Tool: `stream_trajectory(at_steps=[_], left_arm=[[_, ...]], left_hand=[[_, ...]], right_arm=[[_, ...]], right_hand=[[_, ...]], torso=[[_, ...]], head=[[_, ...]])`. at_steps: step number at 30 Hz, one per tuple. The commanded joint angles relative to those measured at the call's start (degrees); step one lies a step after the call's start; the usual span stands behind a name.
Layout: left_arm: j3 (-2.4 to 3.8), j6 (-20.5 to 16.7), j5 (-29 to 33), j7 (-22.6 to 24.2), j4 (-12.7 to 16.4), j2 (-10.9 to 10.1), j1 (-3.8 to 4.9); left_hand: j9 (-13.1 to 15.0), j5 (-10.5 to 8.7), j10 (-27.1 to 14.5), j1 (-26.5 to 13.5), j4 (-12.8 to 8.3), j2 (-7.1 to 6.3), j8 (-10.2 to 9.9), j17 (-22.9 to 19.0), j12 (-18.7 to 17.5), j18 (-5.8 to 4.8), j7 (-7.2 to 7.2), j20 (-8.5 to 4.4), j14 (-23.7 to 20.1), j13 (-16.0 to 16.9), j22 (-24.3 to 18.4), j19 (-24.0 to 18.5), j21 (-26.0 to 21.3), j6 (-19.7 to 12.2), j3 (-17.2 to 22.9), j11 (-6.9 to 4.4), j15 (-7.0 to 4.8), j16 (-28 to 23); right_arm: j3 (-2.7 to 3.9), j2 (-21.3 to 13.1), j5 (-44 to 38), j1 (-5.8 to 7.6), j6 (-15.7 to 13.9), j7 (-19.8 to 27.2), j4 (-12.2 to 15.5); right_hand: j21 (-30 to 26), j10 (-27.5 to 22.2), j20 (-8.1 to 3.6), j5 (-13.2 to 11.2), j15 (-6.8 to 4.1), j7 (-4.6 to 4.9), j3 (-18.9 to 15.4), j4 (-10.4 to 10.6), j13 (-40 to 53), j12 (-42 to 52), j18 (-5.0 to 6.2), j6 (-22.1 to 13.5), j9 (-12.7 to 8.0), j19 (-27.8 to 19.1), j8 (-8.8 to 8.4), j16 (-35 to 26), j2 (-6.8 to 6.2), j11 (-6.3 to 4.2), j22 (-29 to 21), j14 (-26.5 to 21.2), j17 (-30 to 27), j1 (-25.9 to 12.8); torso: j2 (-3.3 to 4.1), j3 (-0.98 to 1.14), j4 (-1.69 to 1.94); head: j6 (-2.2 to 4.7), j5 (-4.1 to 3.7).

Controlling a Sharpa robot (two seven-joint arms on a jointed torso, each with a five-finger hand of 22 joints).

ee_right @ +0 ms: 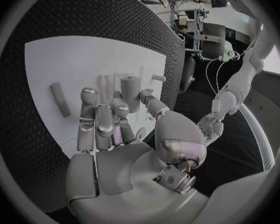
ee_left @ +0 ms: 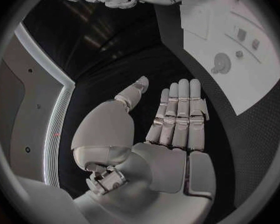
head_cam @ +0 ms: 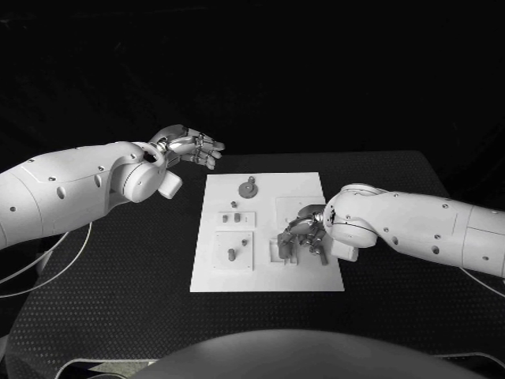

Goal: Assemble the parts on the task board

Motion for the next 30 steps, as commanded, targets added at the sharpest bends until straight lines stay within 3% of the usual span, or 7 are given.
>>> stream_trajectory(at_steps=[1,11,30], left_arm=[[0.04,0.8,0.3,0.3,0.1,0.1,0.06],[0.04,0.8,0.3,0.3,0.1,0.1,0.06],[0.04,1.0,0.3,0.2,0.1,0.1,0.06]], left_hand=[[0.0,-0.07,-0.3,-0.3,0.2,0.13,0.2,0.1,0.3,0.57,0.02,0.23,0.4,0.1,0.1,0.2,-0.4,0.3,0.0,0.0,0.04,-0.3],[0.0,-0.07,-0.3,-0.3,0.2,0.14,0.1,0.1,0.3,0.56,0.02,0.23,0.4,0.1,0.1,0.2,-0.4,0.3,0.0,0.0,0.04,-0.4],[0.0,-0.07,-0.3,-0.4,0.3,0.19,0.1,0.2,0.3,0.56,0.03,0.25,0.4,0.1,0.1,0.2,-0.4,0.3,0.0,0.01,0.05,-0.4]], right_arm=[[-0.01,0.2,-1.1,-0.47,0.9,0.1,-0.1],[-0.01,0.8,-1.0,-1.12,1.6,0.2,-1.1],[0.0,1.0,-1.6,-1.44,-0.3,1.2,-1.0]], right_hand=[[0.1,-2.9,-0.07,0.2,-1.87,-1.14,-0.1,0.3,-0.1,0.3,1.49,9.7,-0.1,-0.5,-0.37,0.3,-0.06,-2.22,1.2,1.3,-0.1,-0.5],[0.0,-3.1,-0.07,0.2,-1.84,-1.1,0.0,0.7,-0.1,0.3,1.49,9.6,-0.1,-0.6,-0.5,0.2,-0.29,-2.18,1.2,1.0,-0.3,-0.9],[0.0,-3.2,-0.08,0.2,-1.83,-1.08,0.0,0.8,-0.1,0.4,1.49,9.6,-0.1,-0.7,-0.56,0.2,-0.3,-2.16,1.2,0.9,-0.4,-1.1]], torso=[[0.0,0.0,0.03],[0.0,-0.03,0.03],[-0.01,0.01,-0.02]], head=[[-0.07,0.1],[-0.11,0.28],[-0.11,0.44]])
